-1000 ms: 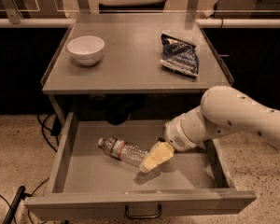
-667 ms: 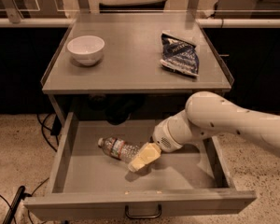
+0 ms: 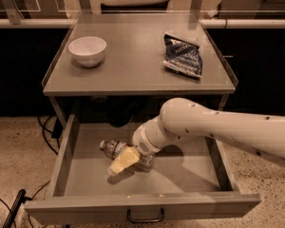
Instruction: Pick water bottle from top drawer and place on counter
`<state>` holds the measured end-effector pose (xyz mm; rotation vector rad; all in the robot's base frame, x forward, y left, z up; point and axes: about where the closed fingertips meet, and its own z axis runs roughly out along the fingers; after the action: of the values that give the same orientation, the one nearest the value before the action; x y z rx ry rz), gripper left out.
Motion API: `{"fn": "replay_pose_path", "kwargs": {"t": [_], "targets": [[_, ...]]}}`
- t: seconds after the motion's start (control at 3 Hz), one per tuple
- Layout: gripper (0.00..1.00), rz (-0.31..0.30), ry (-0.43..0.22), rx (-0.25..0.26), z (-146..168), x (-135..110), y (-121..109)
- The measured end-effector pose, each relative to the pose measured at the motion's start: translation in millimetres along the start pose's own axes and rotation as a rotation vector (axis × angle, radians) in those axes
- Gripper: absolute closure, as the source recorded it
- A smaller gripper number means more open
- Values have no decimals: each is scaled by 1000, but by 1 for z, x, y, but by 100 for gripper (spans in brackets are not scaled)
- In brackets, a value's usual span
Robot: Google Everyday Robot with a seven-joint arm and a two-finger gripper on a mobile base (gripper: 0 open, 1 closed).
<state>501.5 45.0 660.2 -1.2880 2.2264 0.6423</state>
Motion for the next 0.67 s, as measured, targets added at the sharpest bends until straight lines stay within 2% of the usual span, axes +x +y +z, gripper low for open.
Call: {"fn": "replay_pose_path", "kwargs": {"t": [0.33,0.67], "targets": [[0,-5,5,44,14,2,4],[0,-4,48,119,40,32,1]]}}
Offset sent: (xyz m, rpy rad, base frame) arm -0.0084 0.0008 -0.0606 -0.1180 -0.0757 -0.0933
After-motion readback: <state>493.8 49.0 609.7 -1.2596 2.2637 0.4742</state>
